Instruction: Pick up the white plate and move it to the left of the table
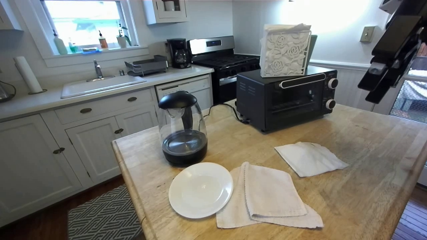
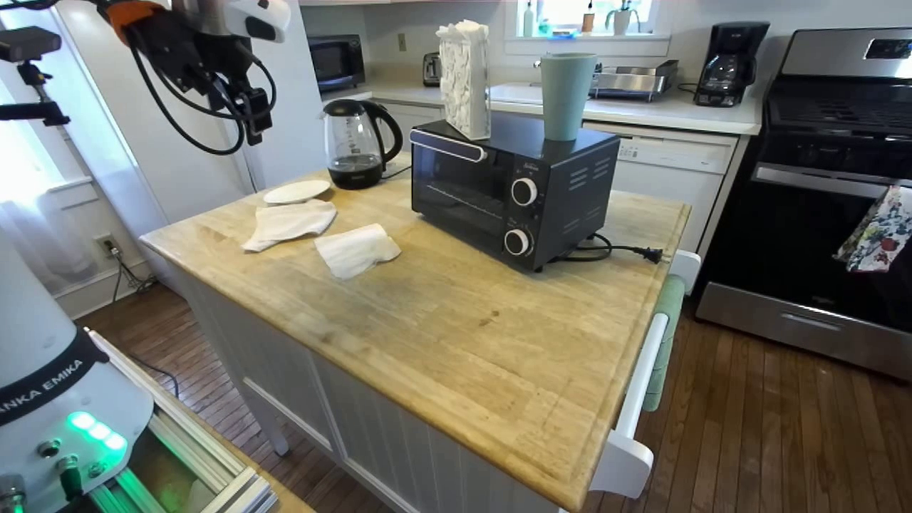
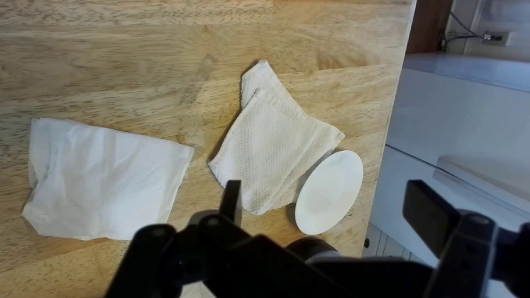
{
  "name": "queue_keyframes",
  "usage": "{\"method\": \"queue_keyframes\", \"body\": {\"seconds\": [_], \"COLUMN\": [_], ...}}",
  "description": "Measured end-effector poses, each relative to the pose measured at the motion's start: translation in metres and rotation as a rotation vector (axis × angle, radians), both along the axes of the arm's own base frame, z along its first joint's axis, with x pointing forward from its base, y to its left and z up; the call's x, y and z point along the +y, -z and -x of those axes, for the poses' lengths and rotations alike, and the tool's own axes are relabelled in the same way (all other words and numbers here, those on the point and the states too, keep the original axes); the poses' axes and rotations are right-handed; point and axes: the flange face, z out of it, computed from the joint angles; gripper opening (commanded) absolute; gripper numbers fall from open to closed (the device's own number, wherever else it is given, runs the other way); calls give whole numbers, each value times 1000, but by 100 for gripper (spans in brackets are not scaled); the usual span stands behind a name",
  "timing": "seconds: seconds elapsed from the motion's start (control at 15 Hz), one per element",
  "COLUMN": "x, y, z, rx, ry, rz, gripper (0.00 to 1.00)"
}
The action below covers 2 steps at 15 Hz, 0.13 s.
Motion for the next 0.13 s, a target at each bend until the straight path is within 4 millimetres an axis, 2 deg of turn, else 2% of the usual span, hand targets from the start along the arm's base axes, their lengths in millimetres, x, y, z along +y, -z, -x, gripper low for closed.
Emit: {"method": "queue_keyframes", "body": {"seconds": [0.13], "x": [1], "y": [1], "z": [0], "rx": [4], "ry": [0], "rz": [1], "gripper": [100]}}
